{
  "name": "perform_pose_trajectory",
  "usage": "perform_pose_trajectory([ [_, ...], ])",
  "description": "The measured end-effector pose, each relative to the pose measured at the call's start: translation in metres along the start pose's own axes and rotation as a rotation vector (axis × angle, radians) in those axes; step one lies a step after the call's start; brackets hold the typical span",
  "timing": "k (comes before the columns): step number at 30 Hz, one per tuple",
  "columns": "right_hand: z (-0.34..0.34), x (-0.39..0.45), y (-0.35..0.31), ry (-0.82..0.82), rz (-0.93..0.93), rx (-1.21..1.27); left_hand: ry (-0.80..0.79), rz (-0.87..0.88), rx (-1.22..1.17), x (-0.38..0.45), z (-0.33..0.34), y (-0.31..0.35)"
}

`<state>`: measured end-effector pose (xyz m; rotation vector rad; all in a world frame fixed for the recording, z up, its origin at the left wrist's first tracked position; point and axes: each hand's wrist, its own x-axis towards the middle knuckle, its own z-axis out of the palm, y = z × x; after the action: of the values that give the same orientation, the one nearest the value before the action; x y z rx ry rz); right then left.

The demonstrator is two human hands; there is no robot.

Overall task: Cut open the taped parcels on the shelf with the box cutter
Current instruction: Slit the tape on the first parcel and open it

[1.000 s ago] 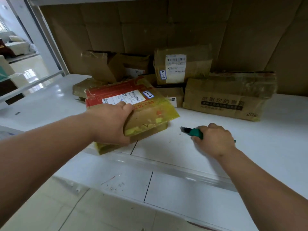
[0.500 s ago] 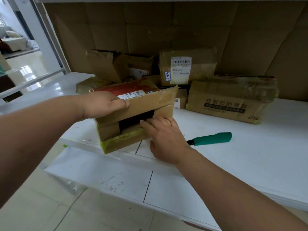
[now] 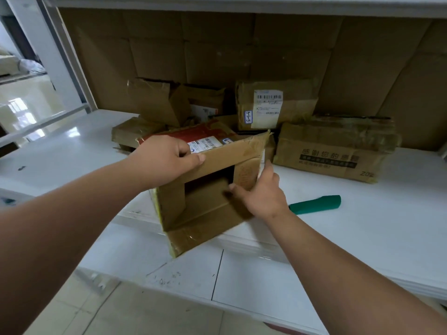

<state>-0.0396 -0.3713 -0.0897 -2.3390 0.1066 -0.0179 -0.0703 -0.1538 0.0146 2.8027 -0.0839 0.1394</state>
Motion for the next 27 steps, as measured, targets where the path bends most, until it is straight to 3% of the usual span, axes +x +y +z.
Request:
perform_pose_trajectory([
  [4,0.01,0.018,-0.012,0.127,0.095,-0.161,0.196,-0.004,0.069,-0.012,0.007,0.002],
  [8,0.025,0.022,-0.019,0.273,0.026,-0.227,0.228,-0.055,0.087,-0.023,0.007,-0.003],
  [14,-0.001,0.012,0.011,-0.036,-0.095,0.354,0.45,-0.081,-0.042,-0.051,0.01,-0.038],
  [18,-0.009,-0.006,0.02,-0.187,-0.109,0.561,0.704,-0.358,-0.545,-0.062,0.033,-0.057],
  [21,-0.006,-0.013,0.022,-0.199,-0.066,0.624,0.7,-0.428,-0.734,-0.061,0.054,-0.058],
  [27,-0.01,-0.023,0.022,-0.189,0.047,0.749,0.641,-0.499,-0.612,-0.048,0.072,-0.043],
])
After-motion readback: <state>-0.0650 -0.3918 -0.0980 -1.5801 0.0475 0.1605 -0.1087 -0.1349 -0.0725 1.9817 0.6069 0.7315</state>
